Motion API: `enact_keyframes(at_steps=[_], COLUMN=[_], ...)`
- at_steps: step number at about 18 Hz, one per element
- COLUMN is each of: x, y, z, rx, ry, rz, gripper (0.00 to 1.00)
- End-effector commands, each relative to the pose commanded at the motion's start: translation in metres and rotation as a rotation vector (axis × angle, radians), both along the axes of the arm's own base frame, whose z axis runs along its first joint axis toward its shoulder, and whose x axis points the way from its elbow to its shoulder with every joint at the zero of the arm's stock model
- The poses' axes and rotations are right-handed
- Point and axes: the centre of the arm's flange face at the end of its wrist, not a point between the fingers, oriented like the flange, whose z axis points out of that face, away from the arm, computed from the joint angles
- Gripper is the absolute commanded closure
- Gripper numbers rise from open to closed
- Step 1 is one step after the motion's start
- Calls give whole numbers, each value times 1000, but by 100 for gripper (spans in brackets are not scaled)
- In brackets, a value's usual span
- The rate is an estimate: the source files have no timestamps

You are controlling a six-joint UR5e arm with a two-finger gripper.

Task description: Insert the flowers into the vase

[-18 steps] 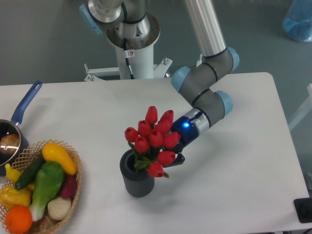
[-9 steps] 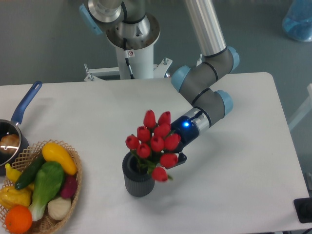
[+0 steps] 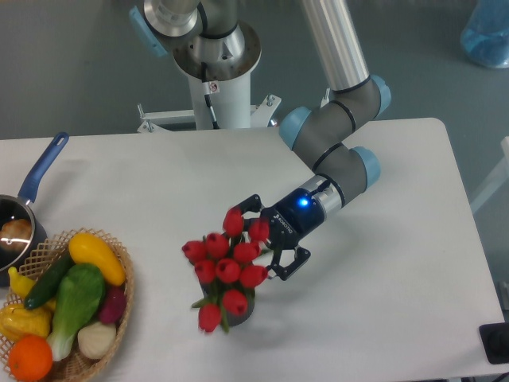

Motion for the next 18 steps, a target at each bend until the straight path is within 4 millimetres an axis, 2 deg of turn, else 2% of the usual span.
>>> enact_keyframes(at_steps=[6, 9, 12, 18], x=[-5, -17, -18, -25], y=[-5, -25, -41, -49], z=[6, 7, 23, 39], rx=[-6, -63, -63, -111], ry=[16, 53, 62, 147], rz=[11, 48, 74, 90], gripper=[0, 0, 0, 0])
